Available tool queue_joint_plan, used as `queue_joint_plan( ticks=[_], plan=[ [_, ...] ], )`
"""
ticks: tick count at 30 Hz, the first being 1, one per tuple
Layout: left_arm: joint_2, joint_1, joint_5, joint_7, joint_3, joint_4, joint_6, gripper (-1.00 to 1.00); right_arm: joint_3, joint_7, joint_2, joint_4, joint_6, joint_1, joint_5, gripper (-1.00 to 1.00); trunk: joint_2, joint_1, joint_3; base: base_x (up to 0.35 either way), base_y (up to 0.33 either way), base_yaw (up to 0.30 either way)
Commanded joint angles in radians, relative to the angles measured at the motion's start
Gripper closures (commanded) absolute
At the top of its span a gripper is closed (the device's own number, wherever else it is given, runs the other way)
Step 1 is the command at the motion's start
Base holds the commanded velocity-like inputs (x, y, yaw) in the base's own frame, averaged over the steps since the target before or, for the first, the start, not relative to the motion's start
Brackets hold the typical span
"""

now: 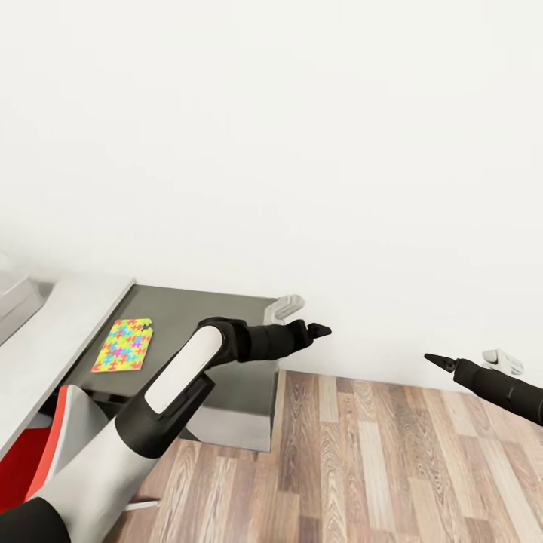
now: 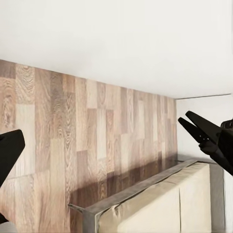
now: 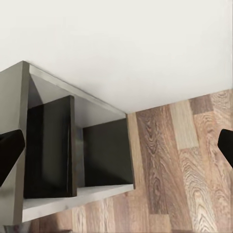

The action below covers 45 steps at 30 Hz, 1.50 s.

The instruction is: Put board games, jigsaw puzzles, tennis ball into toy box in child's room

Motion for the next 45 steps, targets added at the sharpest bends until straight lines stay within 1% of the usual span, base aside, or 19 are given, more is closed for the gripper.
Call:
queue_joint_plan(
  ticks=[1,3,11,19,26,32,40,45],
  plan=[
    [0.000,-0.001,0.009,0.010,0.001,-0.001,0.000,-1.00,-0.001,0.001,0.000,0.000,0.005,-0.001,0.000,-1.00,-0.002,0.001,0.000,0.000,0.000,-0.201],
    [0.001,0.000,0.009,0.011,0.011,-0.001,0.001,-1.00,-0.001,0.001,0.000,0.000,0.005,-0.001,0.000,-1.00,-0.002,0.001,0.002,0.000,0.000,-0.204],
    [0.002,0.012,0.009,0.011,0.028,-0.004,0.003,-1.00,-0.002,0.001,0.000,0.000,0.005,-0.001,0.001,-1.00,-0.002,0.001,0.013,0.000,0.000,-0.206],
    [0.004,0.017,0.009,0.011,0.038,-0.006,0.004,-1.00,-0.005,0.002,0.000,0.000,0.005,0.000,0.001,-1.00,-0.002,0.001,0.021,0.000,0.000,-0.134],
    [0.006,0.019,0.009,0.011,0.044,-0.006,0.005,-1.00,-0.006,0.002,0.000,0.000,0.005,0.000,0.001,-1.00,-0.002,0.001,0.023,0.000,0.000,-0.110],
    [0.008,0.021,0.009,0.011,0.047,-0.007,0.005,-1.00,-0.007,0.002,0.000,0.000,0.005,0.000,0.000,-1.00,-0.002,0.001,0.025,0.000,0.000,-0.203],
    [0.018,0.022,0.009,0.011,0.048,-0.007,0.005,-1.00,-0.007,0.002,0.000,0.000,0.005,0.000,-0.001,-1.00,-0.002,0.001,0.028,0.000,0.000,-0.253],
    [0.031,0.024,0.010,0.008,0.049,-0.004,0.004,-1.00,-0.004,0.001,0.000,0.002,0.006,-0.001,0.000,-1.00,-0.002,0.001,0.030,0.000,0.000,-0.270]
  ],
)
